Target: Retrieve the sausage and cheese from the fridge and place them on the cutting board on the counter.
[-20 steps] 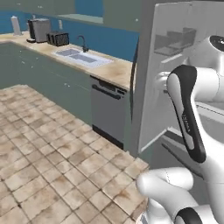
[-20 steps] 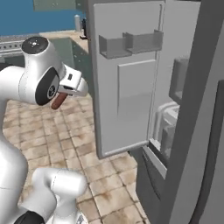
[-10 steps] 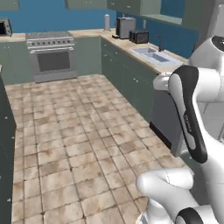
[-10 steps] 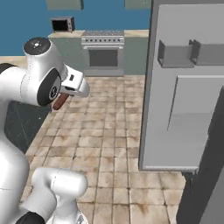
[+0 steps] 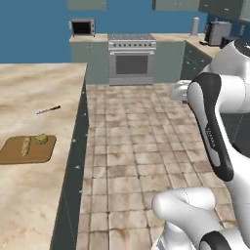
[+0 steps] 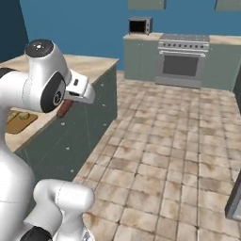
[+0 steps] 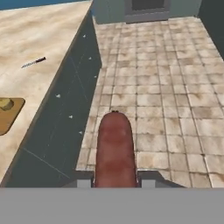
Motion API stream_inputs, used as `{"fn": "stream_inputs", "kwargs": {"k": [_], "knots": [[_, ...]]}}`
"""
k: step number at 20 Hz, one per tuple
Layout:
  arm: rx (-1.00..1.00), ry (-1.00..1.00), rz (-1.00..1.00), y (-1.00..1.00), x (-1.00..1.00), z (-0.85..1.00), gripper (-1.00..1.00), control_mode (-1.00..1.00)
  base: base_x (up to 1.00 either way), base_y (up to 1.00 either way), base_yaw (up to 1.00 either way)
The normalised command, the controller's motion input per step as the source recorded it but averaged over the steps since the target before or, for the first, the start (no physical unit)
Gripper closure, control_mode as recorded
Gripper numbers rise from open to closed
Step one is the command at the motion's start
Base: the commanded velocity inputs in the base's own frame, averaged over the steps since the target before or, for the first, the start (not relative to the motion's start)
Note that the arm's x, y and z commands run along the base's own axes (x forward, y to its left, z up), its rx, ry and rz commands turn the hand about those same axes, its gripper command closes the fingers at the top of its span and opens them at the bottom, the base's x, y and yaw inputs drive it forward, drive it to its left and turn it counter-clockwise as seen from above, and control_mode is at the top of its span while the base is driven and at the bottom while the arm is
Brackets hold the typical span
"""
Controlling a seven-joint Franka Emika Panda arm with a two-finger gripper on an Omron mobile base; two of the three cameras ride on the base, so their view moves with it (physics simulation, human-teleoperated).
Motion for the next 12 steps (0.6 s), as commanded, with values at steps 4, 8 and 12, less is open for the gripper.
{"fn": "stream_inputs", "kwargs": {"k": [4,8,12], "knots": [[0.0,0.0,0.0,0.0,0.0,0.0,1.0,1.0,0.29,1.0,0.2],[0.0,0.0,0.0,0.0,0.0,0.0,1.0,1.0,0.68,0.63,0.23],[0.0,0.0,0.0,0.0,0.0,0.0,1.0,1.0,1.0,-0.24,0.18]]}}
